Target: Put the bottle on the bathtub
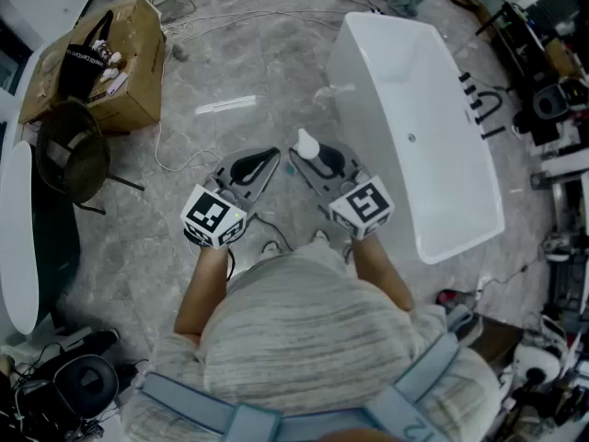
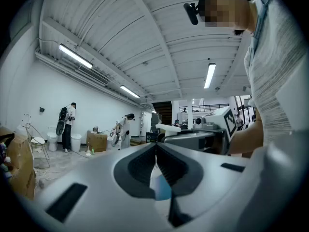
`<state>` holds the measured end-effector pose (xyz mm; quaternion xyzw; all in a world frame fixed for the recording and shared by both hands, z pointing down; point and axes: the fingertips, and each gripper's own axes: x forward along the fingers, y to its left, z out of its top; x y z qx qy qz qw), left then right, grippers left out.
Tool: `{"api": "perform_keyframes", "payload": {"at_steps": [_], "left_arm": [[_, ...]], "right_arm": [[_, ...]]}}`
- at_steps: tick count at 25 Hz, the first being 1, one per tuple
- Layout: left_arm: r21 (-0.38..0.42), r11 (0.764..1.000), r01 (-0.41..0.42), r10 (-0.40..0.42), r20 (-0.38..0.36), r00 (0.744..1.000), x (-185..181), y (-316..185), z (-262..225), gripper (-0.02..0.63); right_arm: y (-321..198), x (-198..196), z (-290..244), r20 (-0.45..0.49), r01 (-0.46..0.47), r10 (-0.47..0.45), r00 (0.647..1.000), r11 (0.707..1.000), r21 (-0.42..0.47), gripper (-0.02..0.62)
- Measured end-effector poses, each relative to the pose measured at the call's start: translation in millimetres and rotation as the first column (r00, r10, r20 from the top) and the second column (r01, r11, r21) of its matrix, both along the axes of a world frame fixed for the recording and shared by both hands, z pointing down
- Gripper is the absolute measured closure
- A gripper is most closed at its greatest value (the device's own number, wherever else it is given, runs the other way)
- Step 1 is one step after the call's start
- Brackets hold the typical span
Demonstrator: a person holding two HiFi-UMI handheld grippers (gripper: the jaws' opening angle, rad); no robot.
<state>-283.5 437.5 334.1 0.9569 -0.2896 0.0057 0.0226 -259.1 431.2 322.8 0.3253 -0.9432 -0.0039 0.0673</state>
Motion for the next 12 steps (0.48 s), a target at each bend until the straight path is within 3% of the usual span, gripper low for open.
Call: {"api": "perform_keyframes", "payload": {"at_steps": [12], "left_arm": [[0.002,1.000,0.019,-0.019,0.001,1.000,-4.3,-5.4,-1.3,0.603]], "right_arm": [[-6.3,0.7,-6.4,0.012,0.003,-0.003,1.000,1.000,0.016,0.482]]}}
